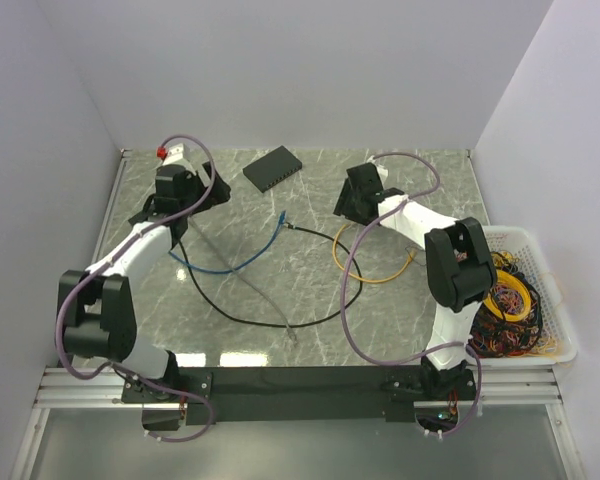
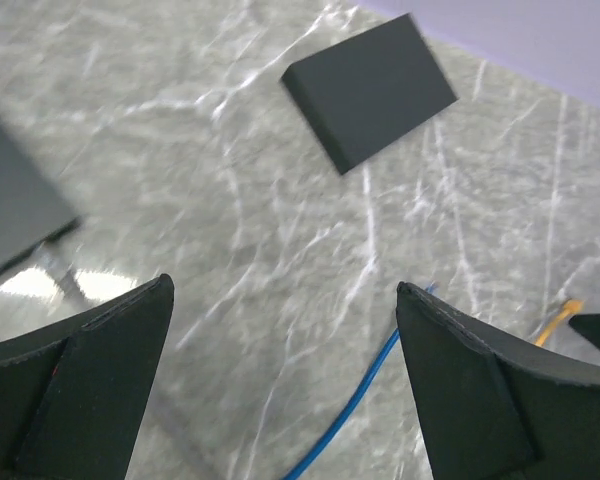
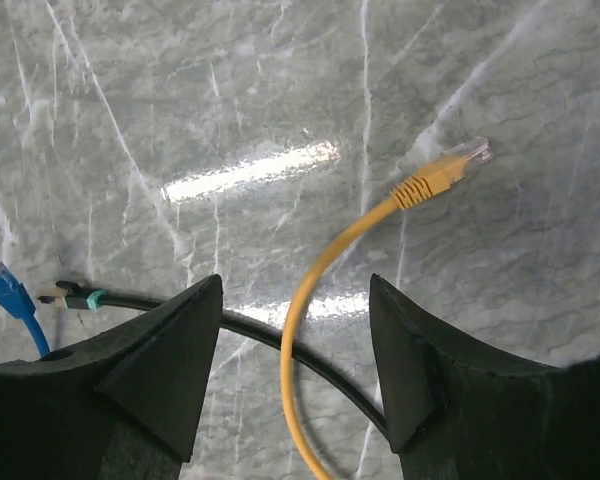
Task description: Insert the plug into the switch port
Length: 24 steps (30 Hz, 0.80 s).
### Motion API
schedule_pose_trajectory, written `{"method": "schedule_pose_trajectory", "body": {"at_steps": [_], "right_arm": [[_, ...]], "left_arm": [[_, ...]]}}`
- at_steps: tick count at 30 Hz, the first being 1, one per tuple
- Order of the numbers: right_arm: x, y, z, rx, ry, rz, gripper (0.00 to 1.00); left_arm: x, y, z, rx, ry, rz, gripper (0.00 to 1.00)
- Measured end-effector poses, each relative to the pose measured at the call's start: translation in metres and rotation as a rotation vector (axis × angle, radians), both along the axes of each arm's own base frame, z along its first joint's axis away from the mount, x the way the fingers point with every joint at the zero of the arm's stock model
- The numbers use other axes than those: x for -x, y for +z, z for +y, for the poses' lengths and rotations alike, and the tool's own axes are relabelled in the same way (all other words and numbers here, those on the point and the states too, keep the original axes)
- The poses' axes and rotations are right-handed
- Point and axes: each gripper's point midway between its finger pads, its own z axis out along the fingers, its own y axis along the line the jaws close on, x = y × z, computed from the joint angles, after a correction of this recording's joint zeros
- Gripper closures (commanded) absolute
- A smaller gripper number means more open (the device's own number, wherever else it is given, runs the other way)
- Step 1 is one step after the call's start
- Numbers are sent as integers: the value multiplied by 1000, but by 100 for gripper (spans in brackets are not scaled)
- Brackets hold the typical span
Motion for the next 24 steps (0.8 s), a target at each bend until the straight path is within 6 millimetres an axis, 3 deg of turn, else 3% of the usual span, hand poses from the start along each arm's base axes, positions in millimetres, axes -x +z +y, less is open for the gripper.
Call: {"method": "schedule_pose_trajectory", "body": {"at_steps": [9,15,20,24], "right_arm": [[-23,4,5,-27,-14,20,32],[-21,-16,-2,-8,-26,87,32],[-18,-21,-4,-13,-26,95,33],[-12,-25,11,-96,29,97,33]], "left_arm": [[-53,24,-29,43,-88,-58,1],[-116,31,-45,61,-124,-91,0],[-164,15,-59,123,-208,-121,1],[-204,-11,-57,200,-238,-129,1]]}}
